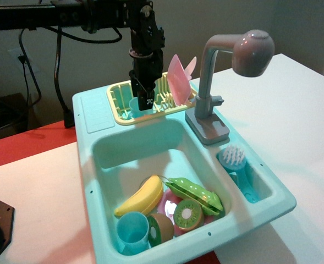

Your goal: Put cup from drying rack to sink

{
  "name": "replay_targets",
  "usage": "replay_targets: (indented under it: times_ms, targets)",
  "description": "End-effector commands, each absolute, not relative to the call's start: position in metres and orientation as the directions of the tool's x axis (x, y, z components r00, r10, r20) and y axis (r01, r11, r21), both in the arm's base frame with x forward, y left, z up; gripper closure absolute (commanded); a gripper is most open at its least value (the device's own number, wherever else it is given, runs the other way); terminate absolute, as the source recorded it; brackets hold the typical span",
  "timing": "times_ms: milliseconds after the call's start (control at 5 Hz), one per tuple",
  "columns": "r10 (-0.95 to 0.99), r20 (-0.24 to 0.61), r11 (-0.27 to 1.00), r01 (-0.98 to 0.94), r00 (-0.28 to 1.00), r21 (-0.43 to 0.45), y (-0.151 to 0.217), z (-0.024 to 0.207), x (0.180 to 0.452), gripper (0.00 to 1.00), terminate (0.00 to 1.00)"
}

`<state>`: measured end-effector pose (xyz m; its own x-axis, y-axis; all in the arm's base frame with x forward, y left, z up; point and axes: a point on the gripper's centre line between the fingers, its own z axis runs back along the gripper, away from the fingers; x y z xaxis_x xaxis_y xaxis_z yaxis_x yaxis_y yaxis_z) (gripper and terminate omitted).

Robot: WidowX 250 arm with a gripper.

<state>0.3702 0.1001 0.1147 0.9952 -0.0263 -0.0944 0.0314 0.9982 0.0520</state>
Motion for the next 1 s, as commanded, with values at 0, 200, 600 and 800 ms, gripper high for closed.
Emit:
replay_targets:
  times_ms: [0, 200, 600, 800]
  targets:
    - [-0.026, -0.094, 0.998, 0.031, 0.995, 0.052, 0.1, 0.115, 0.37, 0.0, 0.0]
    - [-0.028, -0.1, 0.997, 0.034, 0.995, 0.066, 0.103, 0.11, 0.371, 0.0, 0.0]
    - [-0.038, -0.111, 0.997, 0.046, 0.993, 0.07, 0.103, 0.095, 0.367, 0.0, 0.0]
    - [-0.045, -0.1, 0.996, 0.052, 0.994, 0.071, 0.101, 0.092, 0.365, 1.0, 0.0]
